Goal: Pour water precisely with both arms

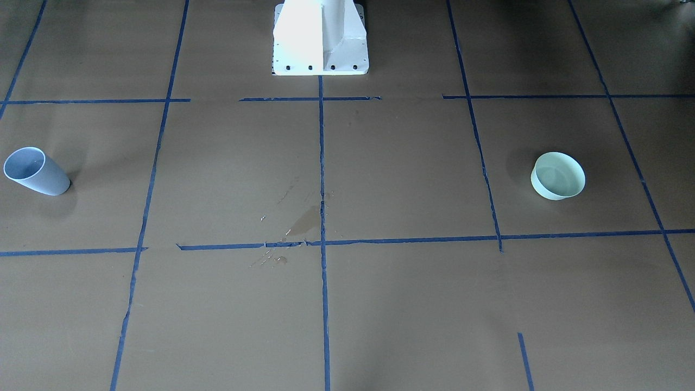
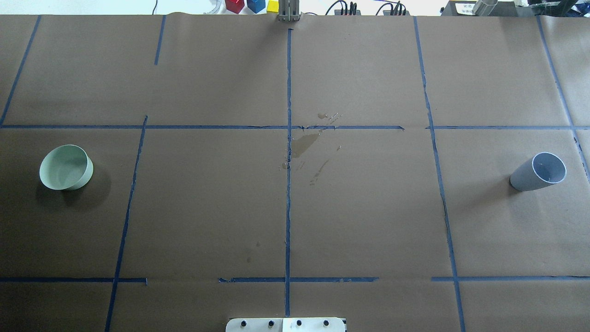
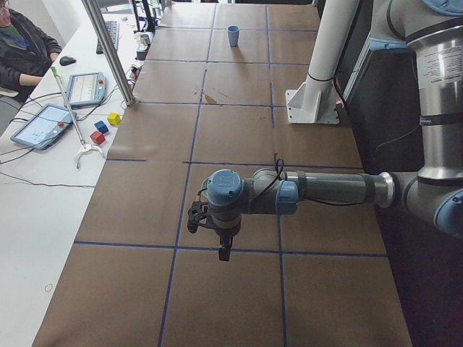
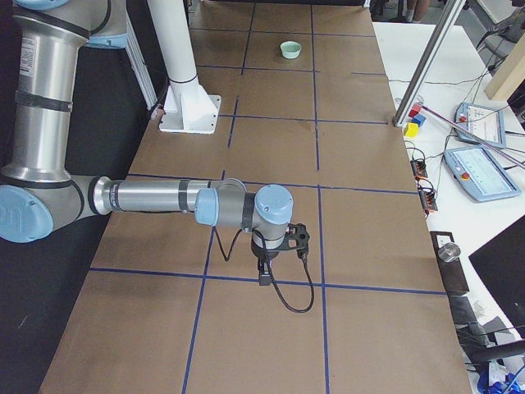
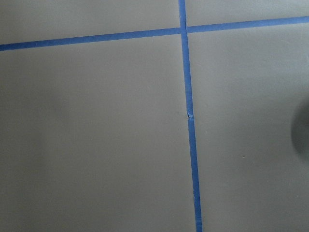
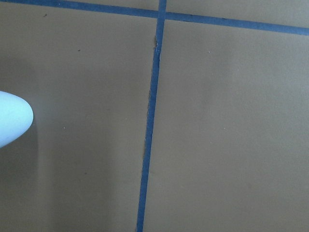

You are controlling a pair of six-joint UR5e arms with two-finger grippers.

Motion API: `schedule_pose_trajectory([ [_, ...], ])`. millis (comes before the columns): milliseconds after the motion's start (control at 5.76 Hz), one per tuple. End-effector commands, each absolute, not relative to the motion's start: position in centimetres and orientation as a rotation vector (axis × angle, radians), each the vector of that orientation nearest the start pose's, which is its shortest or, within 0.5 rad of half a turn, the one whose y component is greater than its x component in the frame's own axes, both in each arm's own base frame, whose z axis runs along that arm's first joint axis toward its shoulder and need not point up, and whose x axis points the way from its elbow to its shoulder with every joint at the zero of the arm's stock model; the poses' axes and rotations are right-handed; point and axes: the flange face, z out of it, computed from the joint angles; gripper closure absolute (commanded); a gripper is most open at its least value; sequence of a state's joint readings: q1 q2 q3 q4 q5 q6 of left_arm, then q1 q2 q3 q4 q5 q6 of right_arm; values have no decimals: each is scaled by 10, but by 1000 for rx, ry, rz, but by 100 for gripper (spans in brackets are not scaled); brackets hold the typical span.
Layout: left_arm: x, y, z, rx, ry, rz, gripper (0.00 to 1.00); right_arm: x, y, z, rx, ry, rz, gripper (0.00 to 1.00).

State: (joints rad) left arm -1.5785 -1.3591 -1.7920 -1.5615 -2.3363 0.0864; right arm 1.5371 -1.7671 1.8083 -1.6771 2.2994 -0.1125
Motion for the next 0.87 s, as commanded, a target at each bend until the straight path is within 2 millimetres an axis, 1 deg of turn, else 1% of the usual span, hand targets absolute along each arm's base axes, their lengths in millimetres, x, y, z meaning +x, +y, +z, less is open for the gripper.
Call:
schedule_pose_trajectory([
  [0, -67, -403, 644, 44, 764, 79, 0, 53, -407, 642, -30, -732, -117, 0],
  [174, -67, -404, 636, 57, 762, 85, 0, 53, -422, 630, -3, -730, -127, 0],
  [347, -65, -410, 635, 64, 756, 88, 0, 53, -423, 628, 0, -733, -126, 0],
  [521, -66, -422, 630, 79, 755, 92, 0, 53, -424, 628, -2, -731, -115, 0],
  [694, -65, -424, 632, 63, 762, 81, 0, 53, -429, 623, 12, -729, -125, 0],
])
